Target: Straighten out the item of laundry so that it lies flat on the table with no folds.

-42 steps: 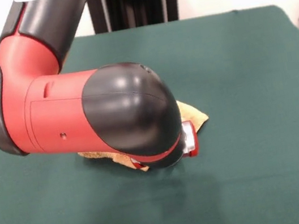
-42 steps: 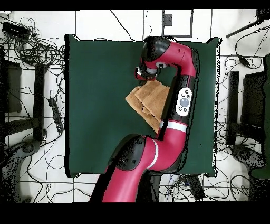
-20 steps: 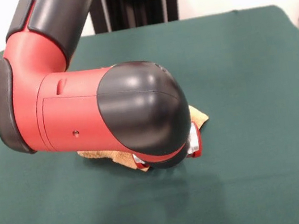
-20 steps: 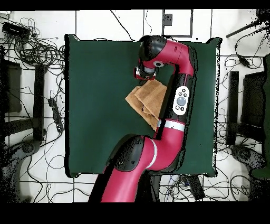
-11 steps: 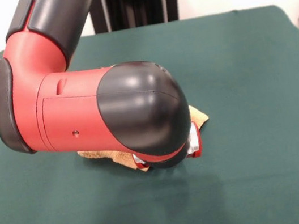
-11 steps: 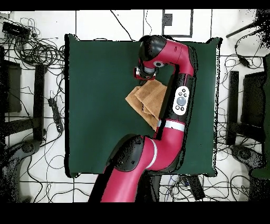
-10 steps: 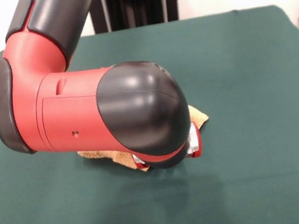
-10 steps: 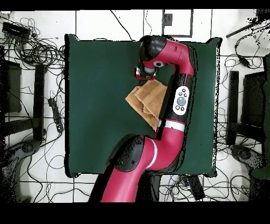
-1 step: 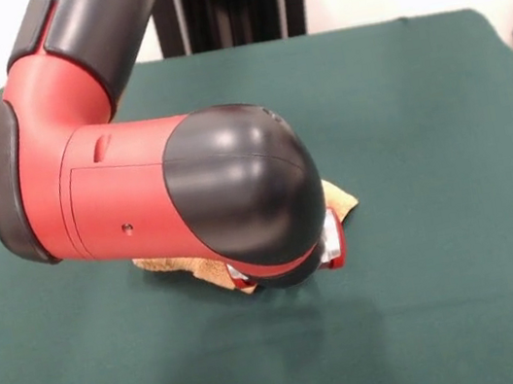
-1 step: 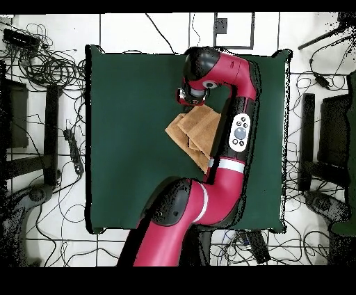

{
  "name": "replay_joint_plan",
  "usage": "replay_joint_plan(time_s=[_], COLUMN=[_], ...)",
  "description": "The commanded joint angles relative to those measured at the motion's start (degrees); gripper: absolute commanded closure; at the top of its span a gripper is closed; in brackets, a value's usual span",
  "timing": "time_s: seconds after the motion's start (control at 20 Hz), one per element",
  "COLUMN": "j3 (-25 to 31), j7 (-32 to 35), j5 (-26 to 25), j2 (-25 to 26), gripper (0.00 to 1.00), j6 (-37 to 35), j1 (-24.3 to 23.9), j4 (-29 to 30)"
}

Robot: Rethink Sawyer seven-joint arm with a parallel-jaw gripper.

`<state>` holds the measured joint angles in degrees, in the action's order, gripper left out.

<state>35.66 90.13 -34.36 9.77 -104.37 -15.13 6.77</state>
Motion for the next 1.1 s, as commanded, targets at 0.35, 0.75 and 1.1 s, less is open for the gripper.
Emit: replay_joint_plan(time_s=[0.35, 0.75, 1.1], j3=[-1.2, 0.2, -2.4], j7=[8.3, 4.8, 6.1], j5=[4.2, 2.2, 7.9], j2=[-1.3, -0.7, -5.4], gripper=[1.00, 0.00, 0.00], j6=[5.8, 1.0, 2.4], j1=[-0.5, -0.8, -2.0], j4=[11.8, 10.3, 15.3])
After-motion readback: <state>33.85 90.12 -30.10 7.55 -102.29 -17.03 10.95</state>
